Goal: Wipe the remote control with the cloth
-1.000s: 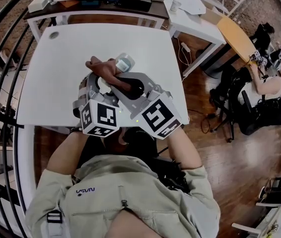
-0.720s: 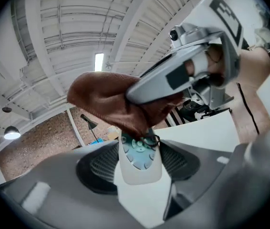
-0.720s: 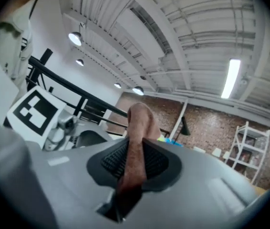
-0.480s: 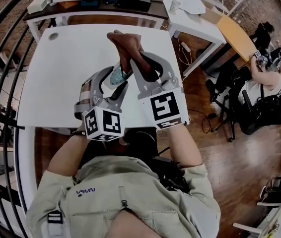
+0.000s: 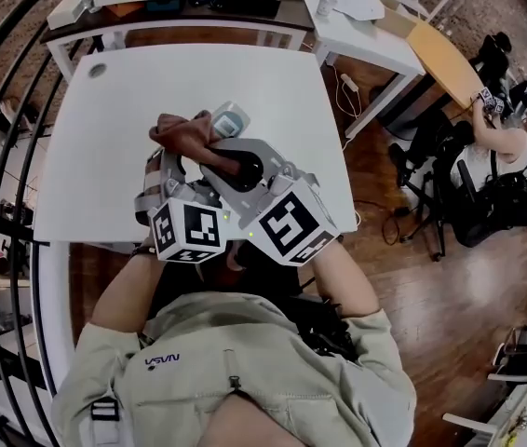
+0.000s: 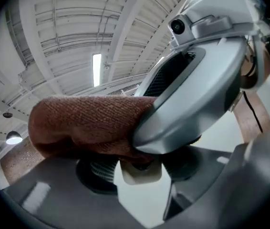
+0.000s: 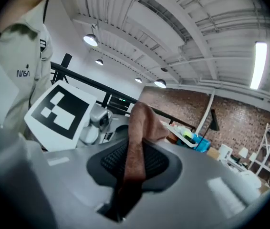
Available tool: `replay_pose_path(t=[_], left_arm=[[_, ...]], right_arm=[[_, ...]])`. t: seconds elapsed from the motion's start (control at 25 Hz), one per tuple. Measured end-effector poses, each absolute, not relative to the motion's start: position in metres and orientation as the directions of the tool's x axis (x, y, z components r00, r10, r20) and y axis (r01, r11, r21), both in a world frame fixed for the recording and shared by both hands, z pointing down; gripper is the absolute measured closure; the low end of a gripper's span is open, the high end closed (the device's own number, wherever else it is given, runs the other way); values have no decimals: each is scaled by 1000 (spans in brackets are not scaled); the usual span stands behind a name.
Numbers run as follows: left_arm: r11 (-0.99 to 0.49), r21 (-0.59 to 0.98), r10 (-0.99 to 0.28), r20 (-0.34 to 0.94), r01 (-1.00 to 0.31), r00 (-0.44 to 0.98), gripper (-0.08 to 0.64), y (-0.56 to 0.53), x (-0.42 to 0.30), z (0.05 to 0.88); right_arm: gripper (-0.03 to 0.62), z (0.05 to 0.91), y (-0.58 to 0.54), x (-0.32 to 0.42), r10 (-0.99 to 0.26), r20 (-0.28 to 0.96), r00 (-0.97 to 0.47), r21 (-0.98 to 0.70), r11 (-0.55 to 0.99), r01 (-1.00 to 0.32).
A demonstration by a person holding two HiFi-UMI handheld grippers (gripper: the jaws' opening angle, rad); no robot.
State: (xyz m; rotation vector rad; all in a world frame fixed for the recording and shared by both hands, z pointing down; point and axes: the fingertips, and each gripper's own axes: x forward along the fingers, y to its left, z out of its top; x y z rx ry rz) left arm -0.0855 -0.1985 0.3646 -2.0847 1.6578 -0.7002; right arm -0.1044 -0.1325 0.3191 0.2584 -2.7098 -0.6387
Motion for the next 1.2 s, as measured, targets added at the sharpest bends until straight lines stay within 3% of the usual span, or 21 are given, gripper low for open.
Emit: replay_pose_path(t=[0.12, 0.32, 0.4, 0.56, 0.84, 0.96, 1.2], left_arm=[[-244, -550, -970, 134, -799, 204, 281, -196, -84, 361], [-317, -411, -948, 114, -855, 297, 281, -192, -84, 349], [-333, -390, -942, 95, -859, 322, 281, -190, -84, 339], [-361, -319, -932, 82, -876, 354, 281, -188, -83, 332], [-420, -145, -907, 99, -896, 409, 281, -188, -93, 343], [-435, -68, -900, 77, -898, 430, 281, -189, -96, 341], [-467, 21, -883, 38, -884, 467, 281, -185, -94, 328]], right_arm=[[526, 306, -139, -96, -284, 237, -929, 478, 867, -143], [526, 261, -182, -59, -513, 9, -858, 511, 740, -437], [526, 256, -193, -47, -557, -19, -830, 504, 712, -489], [526, 266, -193, -45, -538, 29, -843, 528, 724, -444], [526, 293, -166, -66, -394, 135, -909, 506, 816, -279], [526, 279, -170, -62, -397, 48, -917, 458, 824, -332], [526, 250, -209, -23, -537, -109, -836, 322, 777, -541]])
